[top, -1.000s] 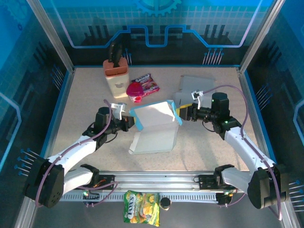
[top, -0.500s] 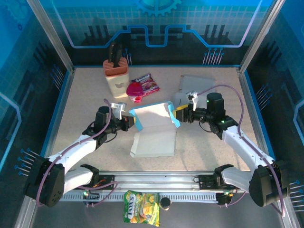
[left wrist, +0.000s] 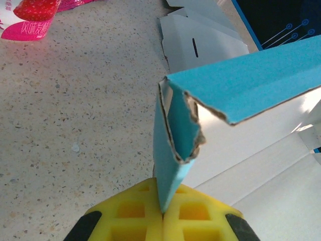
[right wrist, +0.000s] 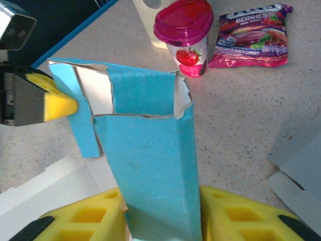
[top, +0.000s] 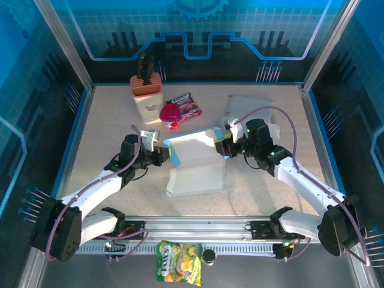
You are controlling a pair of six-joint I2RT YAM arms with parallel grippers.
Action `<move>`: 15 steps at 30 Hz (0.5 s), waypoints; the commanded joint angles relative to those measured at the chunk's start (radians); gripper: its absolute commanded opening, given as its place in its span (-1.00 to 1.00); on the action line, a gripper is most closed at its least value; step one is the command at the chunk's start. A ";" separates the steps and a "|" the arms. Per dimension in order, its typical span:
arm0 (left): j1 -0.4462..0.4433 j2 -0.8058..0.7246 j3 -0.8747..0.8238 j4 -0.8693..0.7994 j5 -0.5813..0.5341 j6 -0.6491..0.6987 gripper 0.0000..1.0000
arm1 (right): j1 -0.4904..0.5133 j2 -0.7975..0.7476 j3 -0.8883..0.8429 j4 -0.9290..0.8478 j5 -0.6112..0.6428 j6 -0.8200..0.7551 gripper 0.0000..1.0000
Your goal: Fold the paper box
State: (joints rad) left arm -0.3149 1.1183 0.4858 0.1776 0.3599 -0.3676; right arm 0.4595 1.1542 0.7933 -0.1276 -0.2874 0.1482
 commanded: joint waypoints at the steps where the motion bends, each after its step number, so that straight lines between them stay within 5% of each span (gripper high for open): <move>1: 0.007 -0.018 0.036 -0.002 0.013 0.002 -1.00 | 0.024 0.008 0.029 -0.028 0.038 -0.032 -0.20; 8: 0.007 -0.018 0.048 -0.048 -0.035 0.007 -1.00 | 0.004 -0.093 0.011 -0.049 -0.090 0.020 0.14; 15: 0.012 0.000 0.053 -0.030 -0.007 -0.010 -1.00 | -0.198 -0.194 -0.066 0.114 -0.415 0.221 0.41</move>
State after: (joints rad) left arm -0.3149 1.1183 0.5026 0.1432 0.3374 -0.3679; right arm 0.3218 0.9768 0.7471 -0.0933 -0.5186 0.2676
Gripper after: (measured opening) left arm 0.050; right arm 0.696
